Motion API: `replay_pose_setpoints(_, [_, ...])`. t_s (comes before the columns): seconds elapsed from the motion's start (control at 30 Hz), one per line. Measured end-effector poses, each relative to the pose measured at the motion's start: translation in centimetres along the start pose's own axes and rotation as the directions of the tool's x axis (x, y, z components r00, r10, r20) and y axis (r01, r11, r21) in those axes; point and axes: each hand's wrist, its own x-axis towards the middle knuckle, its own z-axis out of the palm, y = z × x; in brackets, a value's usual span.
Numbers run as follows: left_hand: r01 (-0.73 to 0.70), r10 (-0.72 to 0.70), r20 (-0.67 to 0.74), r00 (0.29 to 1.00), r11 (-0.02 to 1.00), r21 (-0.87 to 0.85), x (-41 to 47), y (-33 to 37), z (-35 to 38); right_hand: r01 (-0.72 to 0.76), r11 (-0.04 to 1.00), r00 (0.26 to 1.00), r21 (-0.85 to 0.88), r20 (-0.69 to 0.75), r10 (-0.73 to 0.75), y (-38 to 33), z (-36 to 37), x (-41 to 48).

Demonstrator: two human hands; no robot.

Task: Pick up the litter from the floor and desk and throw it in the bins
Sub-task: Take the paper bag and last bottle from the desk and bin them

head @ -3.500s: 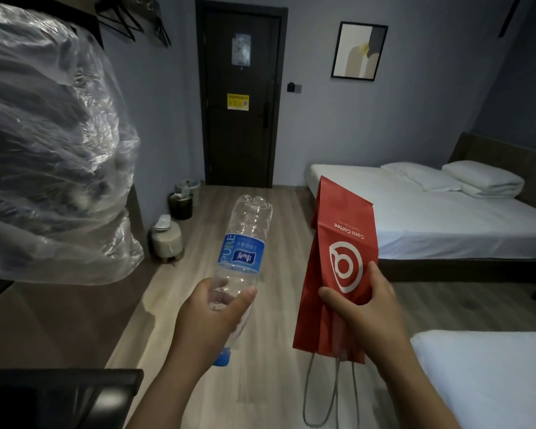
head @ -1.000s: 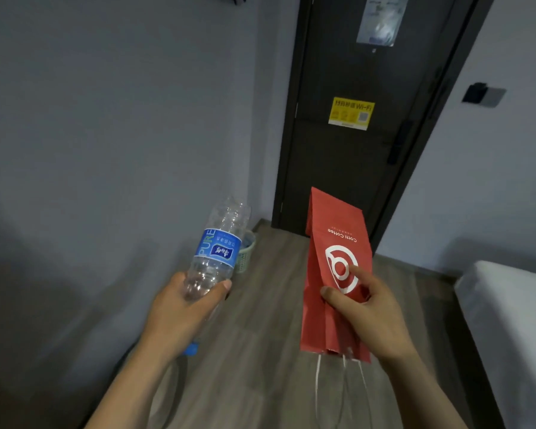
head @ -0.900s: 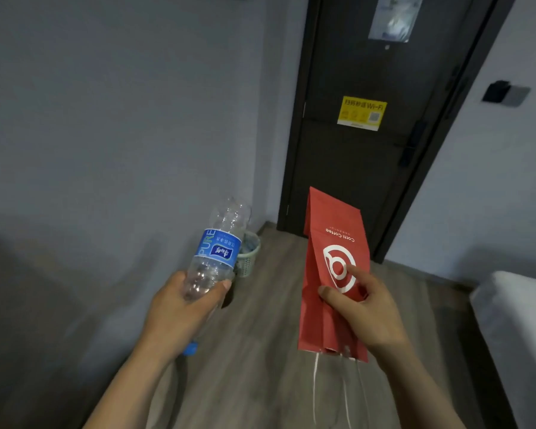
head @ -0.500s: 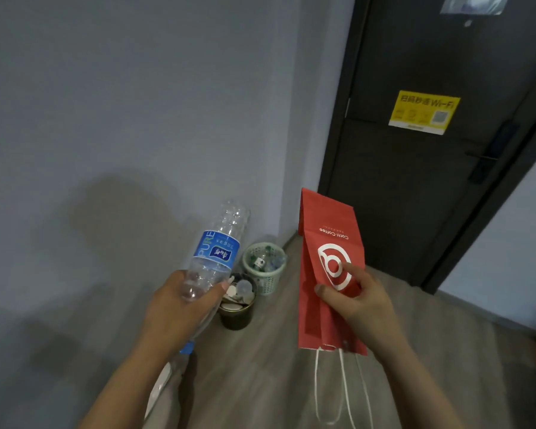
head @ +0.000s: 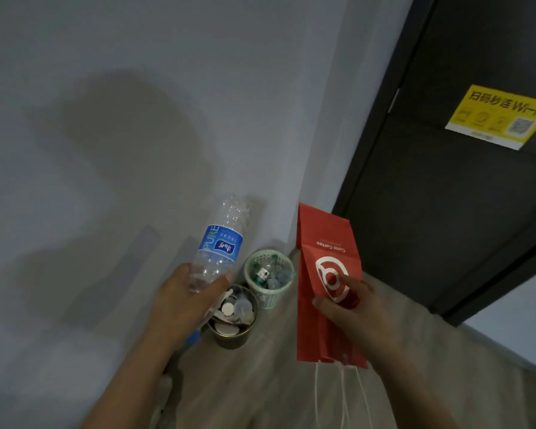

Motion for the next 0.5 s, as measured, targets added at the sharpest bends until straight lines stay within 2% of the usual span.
replay_pose_setpoints(0.27, [0.039,-0.040,0.032,0.999,0.999,0.037,11.2,0.9,2.6,-0.089,0.993,0.994,-0.075,0.060,0.094,-0.7,3.8,10.7])
replay_pose_setpoints(0.4, [0.125,-0.127,0.039,0.991,0.990,0.058,14.9,-0.1,4.4,-0.064,0.997,0.989,-0.051,0.131,0.070,-0.5,4.7,16.2])
replay_pose_setpoints(0.5, [0.159,-0.159,-0.010,0.987,0.985,0.062,18.3,-0.5,6.1,-0.046,0.995,0.978,-0.087,0.200,0.063,-0.1,5.6,21.6])
